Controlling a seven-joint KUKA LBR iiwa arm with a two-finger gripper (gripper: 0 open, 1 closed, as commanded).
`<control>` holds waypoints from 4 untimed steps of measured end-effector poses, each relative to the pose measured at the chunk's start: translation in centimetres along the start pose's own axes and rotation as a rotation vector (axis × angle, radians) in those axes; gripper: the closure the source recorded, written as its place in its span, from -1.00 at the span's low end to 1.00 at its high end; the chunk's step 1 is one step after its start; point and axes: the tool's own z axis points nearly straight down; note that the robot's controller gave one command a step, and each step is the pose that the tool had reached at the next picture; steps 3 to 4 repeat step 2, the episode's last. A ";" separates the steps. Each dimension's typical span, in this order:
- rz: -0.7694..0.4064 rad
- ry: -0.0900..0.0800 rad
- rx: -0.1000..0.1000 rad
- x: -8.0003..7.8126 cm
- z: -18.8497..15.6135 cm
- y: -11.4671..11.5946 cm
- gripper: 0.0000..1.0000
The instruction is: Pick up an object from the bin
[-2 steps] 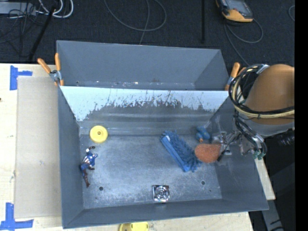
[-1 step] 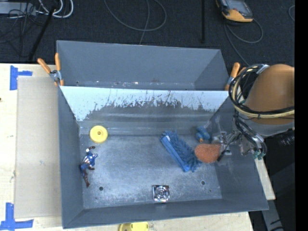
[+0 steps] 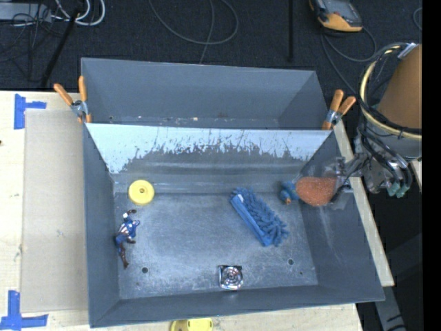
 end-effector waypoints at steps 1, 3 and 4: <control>0.000 0.000 0.000 0.0 0.0 0.0 1.00; -0.109 0.005 0.000 0.0 -1.4 0.6 1.00; -0.109 0.005 0.000 0.0 -1.4 0.6 1.00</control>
Offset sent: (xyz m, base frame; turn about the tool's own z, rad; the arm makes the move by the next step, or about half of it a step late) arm 0.0024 0.0139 0.0433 -0.2941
